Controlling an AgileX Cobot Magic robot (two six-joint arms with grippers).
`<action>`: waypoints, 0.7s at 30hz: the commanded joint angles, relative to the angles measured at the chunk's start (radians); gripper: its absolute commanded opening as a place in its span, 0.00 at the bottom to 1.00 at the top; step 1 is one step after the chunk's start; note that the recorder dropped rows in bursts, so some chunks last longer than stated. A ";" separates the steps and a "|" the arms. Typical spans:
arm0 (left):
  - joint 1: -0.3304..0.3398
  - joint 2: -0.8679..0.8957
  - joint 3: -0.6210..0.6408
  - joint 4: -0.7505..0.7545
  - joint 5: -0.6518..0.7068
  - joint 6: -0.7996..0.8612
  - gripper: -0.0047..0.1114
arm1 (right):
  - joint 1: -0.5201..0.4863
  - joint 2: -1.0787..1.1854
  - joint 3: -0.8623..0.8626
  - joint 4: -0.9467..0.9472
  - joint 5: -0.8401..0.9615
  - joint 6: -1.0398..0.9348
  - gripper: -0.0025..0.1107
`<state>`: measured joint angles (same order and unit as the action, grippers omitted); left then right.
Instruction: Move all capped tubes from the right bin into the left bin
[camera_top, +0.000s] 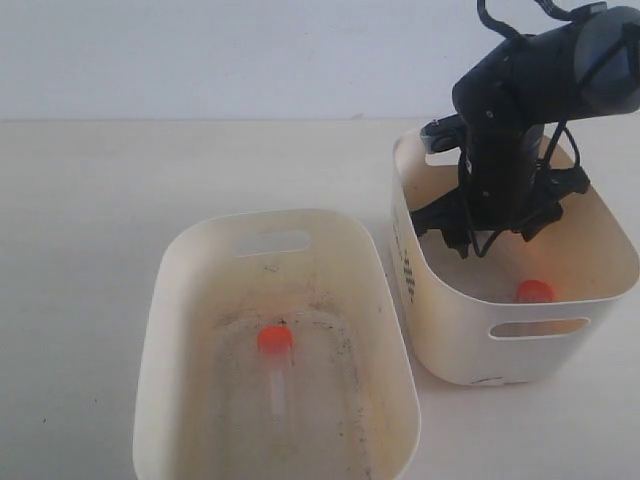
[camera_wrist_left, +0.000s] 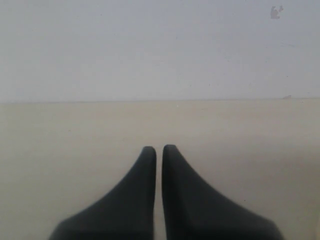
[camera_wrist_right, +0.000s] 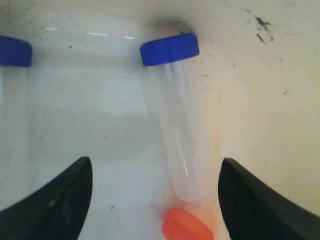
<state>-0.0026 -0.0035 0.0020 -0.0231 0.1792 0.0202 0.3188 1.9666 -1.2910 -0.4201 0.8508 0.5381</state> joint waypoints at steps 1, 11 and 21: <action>-0.007 0.004 -0.002 -0.003 -0.007 -0.004 0.08 | 0.000 -0.001 -0.004 -0.035 0.017 0.010 0.62; -0.007 0.004 -0.002 -0.003 -0.007 -0.004 0.08 | 0.000 0.000 -0.004 -0.035 0.031 0.010 0.62; -0.007 0.004 -0.002 -0.003 -0.007 -0.004 0.08 | 0.000 0.000 -0.004 -0.041 0.028 0.010 0.62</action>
<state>-0.0026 -0.0035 0.0020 -0.0231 0.1792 0.0202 0.3225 1.9666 -1.2910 -0.4385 0.8619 0.5467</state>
